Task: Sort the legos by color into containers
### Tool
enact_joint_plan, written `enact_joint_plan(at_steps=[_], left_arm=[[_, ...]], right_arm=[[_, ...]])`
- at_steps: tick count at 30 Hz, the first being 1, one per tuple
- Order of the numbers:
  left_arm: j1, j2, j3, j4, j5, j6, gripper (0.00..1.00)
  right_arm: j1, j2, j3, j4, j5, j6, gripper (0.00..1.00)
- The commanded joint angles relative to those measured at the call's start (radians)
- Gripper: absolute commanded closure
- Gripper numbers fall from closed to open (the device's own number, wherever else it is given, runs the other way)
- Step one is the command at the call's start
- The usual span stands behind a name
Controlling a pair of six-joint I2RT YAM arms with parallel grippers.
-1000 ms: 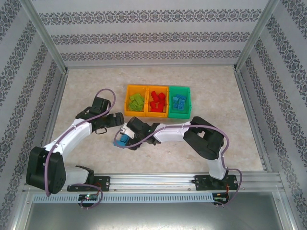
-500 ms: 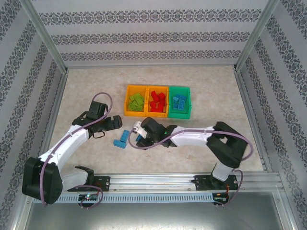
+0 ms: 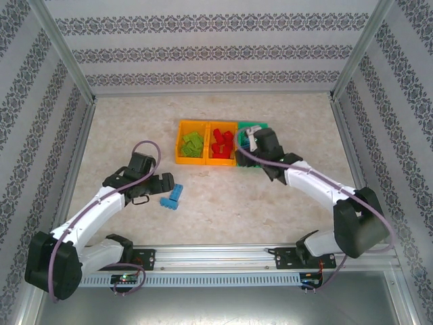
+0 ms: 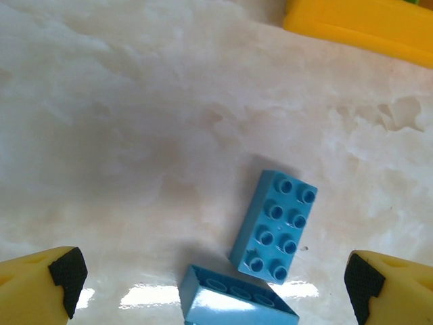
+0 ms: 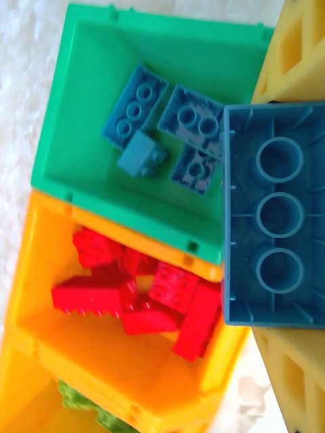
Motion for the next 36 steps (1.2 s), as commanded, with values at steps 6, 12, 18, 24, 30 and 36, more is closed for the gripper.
enact_joint_plan(at_steps=[6,12,18,24,30,36], left_arm=[[-0.141,-0.027,-0.034,-0.065,-0.125,-0.072,0.0],[-0.191,-0.049,-0.058,-0.086,-0.146,-0.092,0.0],[-0.23,-0.053,-0.086,-0.082,-0.151,-0.108,0.0],[-0.263,-0.056,-0.09,-0.085,-0.156,-0.112,0.0],[-0.292,-0.059,-0.102,-0.099,-0.167,-0.113,0.0],[-0.304,-0.043,-0.127,-0.054,-0.145,-0.115,0.0]], right_arm=[[-0.062,0.268,0.285,-0.205,0.036,0.103,0.35],[-0.097,0.389,0.396,-0.262,0.055,0.146,0.32],[-0.11,0.437,0.429,-0.266,0.057,0.155,0.32],[-0.123,0.491,0.486,-0.291,0.062,0.153,0.31],[-0.132,0.515,0.498,-0.293,0.044,0.169,0.31],[-0.133,0.531,0.495,-0.302,0.045,0.172,0.29]])
